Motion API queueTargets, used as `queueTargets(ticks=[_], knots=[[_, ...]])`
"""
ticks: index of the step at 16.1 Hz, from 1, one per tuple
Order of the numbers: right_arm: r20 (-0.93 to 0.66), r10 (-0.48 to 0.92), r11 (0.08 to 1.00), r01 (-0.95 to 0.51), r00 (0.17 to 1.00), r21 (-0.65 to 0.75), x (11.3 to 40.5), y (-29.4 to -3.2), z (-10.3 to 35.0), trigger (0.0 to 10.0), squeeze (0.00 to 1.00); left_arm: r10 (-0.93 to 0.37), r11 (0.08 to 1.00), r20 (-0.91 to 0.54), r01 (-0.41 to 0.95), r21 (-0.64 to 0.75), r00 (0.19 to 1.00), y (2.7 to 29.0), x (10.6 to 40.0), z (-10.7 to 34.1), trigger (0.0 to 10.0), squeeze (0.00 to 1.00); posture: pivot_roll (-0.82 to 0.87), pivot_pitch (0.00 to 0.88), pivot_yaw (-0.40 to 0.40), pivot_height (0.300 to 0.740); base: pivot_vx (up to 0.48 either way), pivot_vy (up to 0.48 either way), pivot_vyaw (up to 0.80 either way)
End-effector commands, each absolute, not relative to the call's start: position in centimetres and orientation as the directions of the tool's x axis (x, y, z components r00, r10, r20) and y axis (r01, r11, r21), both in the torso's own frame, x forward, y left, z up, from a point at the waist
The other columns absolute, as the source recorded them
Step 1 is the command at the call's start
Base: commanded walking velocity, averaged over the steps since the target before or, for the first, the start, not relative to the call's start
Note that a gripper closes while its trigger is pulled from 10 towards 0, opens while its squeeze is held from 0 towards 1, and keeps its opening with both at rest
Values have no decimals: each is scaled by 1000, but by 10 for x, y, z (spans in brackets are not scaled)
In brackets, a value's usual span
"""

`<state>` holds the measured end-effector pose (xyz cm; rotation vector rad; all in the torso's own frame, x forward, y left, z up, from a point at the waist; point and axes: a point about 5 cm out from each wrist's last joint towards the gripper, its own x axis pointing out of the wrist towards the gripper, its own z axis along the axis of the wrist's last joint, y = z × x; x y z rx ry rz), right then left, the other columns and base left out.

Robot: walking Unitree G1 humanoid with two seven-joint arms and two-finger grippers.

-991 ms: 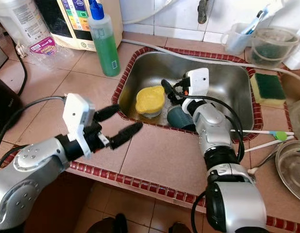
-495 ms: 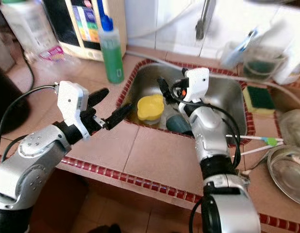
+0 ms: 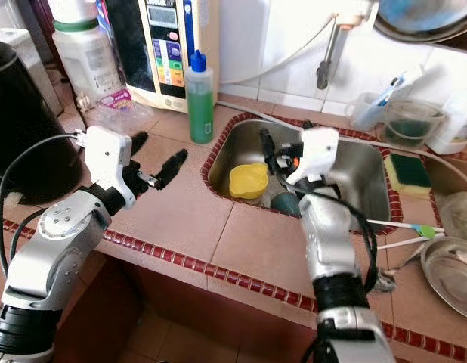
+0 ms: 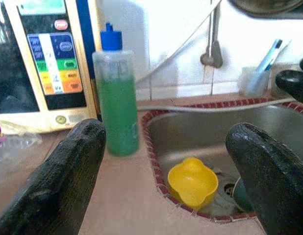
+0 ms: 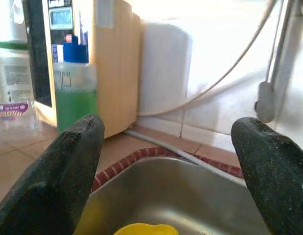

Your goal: Kitchen organization

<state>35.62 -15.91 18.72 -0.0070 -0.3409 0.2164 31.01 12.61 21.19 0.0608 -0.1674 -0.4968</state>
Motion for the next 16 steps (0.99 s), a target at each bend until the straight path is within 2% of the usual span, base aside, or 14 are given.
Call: queueTargets(ticks=[1,5,8,11,13,15,16], knots=[[354,183,982,-188,917,-19,354,-163,193,10000,0,-478,878,146,468,96,866,126,311,209,10000,0,-100,9,29,740,0,0,0],[334,197,977,-212,922,8,337,-152,180,10000,0,-480,876,192,480,49,856,121,310,202,10000,0,-115,2,32,740,0,0,0],[344,156,986,-167,926,1,328,-152,178,10000,0,-464,884,215,464,54,859,124,310,201,10000,0,-123,0,27,740,0,0,0],[349,119,993,-106,930,-55,322,-155,176,10000,0,-385,917,223,398,-12,895,129,311,194,10000,0,-134,0,25,740,0,0,0],[343,112,993,-92,933,-75,318,-159,173,10000,0,-379,925,239,371,80,894,132,309,189,10000,0,-134,0,26,740,0,0,0],[332,101,993,-76,938,-88,316,-164,169,10000,0,-327,942,276,334,20,904,137,307,186,10000,0,-134,0,27,740,0,0,0],[328,100,993,-73,939,-95,315,-165,168,10000,0,-336,941,287,336,50,897,136,304,183,10000,0,-132,0,25,740,0,0,0]])
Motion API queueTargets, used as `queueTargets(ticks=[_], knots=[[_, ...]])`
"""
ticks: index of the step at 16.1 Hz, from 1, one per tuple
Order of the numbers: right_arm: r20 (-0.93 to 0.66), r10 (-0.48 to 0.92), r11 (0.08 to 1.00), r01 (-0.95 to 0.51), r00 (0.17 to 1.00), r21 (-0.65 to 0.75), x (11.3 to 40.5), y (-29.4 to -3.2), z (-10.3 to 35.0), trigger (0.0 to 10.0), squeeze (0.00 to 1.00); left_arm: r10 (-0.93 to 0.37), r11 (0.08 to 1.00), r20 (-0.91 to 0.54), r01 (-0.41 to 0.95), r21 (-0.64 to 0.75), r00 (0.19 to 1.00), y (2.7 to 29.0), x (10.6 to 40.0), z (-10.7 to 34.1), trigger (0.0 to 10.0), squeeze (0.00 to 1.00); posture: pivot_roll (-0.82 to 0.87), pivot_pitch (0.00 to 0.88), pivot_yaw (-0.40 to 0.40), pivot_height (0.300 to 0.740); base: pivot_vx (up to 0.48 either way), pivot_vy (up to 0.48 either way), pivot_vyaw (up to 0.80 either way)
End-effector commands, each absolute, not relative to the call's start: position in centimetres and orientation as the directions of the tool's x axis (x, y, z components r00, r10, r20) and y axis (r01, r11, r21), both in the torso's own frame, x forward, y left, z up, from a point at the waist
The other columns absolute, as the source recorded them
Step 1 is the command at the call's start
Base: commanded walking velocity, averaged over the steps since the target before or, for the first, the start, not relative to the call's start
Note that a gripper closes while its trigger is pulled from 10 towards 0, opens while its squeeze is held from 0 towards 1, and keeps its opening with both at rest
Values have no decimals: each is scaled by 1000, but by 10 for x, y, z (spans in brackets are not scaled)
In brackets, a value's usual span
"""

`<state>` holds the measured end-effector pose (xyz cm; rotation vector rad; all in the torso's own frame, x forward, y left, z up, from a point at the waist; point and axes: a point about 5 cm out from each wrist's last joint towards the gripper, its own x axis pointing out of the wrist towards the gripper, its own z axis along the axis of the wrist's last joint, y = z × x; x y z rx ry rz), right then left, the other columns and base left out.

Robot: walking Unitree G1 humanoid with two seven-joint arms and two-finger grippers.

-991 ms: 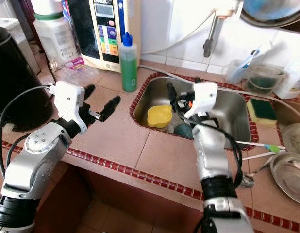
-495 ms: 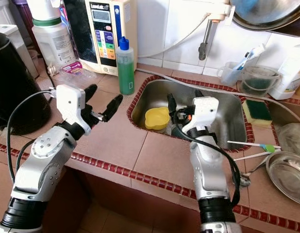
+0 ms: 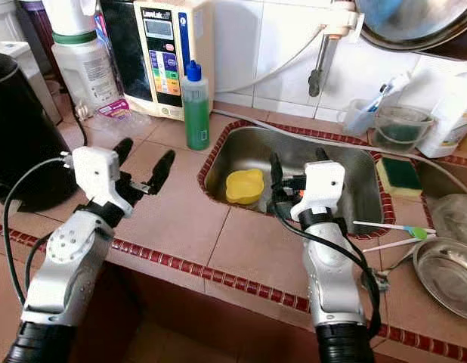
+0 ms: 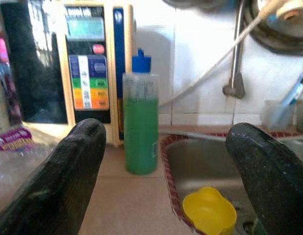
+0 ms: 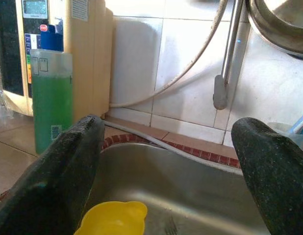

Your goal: Kitchen organization

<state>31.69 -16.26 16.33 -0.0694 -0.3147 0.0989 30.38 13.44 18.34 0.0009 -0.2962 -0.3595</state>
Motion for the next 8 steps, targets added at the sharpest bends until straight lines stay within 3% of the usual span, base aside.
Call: queueTargets(ticks=[1,4,8], knots=[[328,99,993,-70,939,-100,315,-166,167,10000,0,-351,936,288,337,96,891,133,301,180,10000,0,-131,0,25,740,0,0,0],[316,118,990,-86,941,-114,311,-160,164,10000,0,-357,933,308,348,87,882,128,294,178,10000,0,-128,0,23,740,0,0,0],[307,131,988,-100,943,-113,309,-155,161,10000,0,-363,928,325,368,49,873,131,291,179,10000,0,-123,0,20,740,0,-325,0]])
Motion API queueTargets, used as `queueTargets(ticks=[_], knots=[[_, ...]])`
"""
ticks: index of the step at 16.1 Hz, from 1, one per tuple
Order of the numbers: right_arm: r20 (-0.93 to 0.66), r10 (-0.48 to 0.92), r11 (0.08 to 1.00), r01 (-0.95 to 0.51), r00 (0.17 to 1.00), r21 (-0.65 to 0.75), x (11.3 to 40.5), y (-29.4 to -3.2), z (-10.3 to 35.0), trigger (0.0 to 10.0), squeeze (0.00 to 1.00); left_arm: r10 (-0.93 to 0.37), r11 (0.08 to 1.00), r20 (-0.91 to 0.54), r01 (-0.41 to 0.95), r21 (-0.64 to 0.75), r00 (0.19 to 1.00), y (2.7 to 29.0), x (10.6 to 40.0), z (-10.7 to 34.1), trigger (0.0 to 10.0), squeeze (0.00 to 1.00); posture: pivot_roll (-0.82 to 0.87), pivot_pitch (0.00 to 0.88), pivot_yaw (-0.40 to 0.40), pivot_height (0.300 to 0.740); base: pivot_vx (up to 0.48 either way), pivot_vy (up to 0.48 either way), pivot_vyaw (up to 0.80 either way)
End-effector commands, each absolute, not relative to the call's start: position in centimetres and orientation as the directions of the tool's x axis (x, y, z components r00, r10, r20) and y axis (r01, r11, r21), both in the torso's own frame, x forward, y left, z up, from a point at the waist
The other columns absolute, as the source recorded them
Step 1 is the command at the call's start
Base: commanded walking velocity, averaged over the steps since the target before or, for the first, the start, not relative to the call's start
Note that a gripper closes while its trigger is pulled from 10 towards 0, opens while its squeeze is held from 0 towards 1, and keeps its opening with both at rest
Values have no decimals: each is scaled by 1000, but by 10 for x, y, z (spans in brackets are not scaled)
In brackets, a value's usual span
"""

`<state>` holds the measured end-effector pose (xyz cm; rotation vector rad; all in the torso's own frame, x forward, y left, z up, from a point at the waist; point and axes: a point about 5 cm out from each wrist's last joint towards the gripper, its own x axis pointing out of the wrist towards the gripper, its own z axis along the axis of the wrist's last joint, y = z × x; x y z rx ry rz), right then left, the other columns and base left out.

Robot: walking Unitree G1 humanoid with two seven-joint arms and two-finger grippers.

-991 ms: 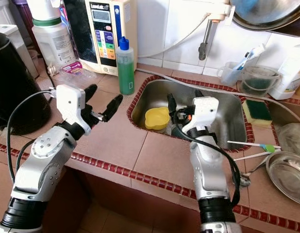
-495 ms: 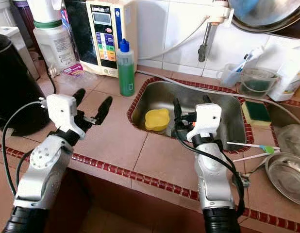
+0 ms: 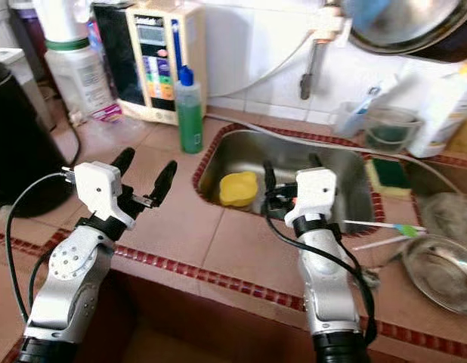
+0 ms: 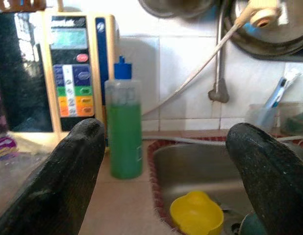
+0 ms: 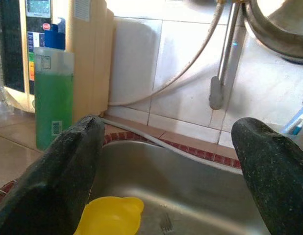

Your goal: Kitchen organization

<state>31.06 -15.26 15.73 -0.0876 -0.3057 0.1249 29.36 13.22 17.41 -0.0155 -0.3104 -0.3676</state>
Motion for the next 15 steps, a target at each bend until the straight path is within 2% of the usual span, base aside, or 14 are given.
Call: queueTargets(ticks=[1,15], knots=[[306,132,988,-101,943,-115,309,-155,162,10000,0,-363,928,325,369,46,873,131,291,179,10000,0,-122,0,19,740,0,-412,0],[307,139,986,-102,942,-133,306,-158,167,10000,0,-374,921,332,389,23,866,128,289,181,10000,0,-132,12,5,740,0,-461,0]])
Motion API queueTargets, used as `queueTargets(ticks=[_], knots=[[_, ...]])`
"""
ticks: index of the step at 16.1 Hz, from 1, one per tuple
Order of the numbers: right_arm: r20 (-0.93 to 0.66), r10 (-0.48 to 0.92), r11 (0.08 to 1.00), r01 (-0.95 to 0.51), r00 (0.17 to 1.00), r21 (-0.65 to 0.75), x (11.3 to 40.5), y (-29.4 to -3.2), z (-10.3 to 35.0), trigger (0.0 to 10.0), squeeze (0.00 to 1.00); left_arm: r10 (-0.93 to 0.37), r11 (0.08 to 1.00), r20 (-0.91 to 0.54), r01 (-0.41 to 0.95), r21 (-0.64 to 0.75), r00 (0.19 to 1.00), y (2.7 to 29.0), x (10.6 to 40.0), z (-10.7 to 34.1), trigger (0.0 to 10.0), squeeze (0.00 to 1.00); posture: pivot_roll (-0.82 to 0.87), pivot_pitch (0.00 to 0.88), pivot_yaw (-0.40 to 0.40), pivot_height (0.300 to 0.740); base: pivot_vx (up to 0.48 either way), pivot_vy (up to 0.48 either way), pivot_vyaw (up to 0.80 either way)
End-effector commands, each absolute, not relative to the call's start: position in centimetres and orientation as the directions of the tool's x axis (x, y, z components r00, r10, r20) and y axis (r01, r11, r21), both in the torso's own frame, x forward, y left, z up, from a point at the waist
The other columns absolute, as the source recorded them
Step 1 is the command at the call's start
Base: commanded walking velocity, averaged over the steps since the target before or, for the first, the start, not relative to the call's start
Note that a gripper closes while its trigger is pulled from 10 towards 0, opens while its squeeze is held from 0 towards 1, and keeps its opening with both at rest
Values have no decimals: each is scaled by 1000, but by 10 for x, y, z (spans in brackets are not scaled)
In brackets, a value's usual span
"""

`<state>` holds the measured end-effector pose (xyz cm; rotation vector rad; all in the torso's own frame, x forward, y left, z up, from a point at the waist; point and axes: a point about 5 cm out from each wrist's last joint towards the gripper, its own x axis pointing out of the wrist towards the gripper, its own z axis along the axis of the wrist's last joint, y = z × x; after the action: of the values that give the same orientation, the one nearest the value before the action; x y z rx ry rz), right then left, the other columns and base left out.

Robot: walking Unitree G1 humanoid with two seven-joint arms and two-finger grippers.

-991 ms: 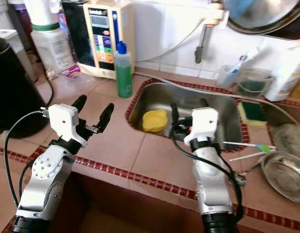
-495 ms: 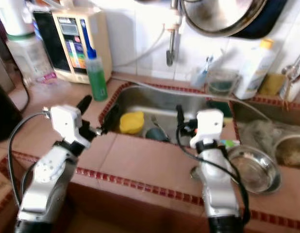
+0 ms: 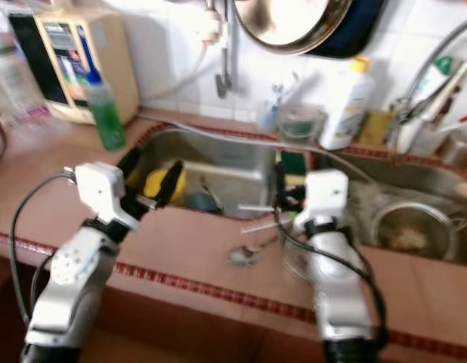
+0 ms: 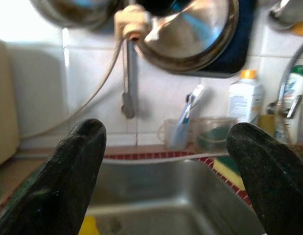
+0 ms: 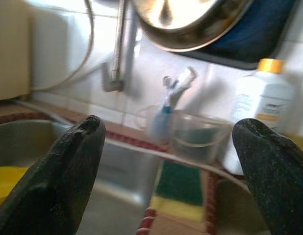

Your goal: Kitchen organization

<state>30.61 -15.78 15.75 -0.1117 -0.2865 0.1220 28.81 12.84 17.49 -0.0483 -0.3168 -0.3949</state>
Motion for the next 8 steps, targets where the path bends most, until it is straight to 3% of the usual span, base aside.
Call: queueTargets(ticks=[1,4,8], knots=[[306,141,985,-103,941,-135,306,-158,168,10000,0,-373,921,333,389,21,866,128,289,181,10000,0,-133,13,5,740,0,-480,0],[302,146,985,-109,942,-137,306,-158,168,10000,0,-368,923,336,384,19,867,128,289,182,10000,0,-132,21,-2,740,0,-451,0],[280,160,982,-124,947,-141,301,-157,163,10000,0,-374,917,321,399,-15,870,129,285,178,10000,0,-135,30,-5,740,0,0,0]])
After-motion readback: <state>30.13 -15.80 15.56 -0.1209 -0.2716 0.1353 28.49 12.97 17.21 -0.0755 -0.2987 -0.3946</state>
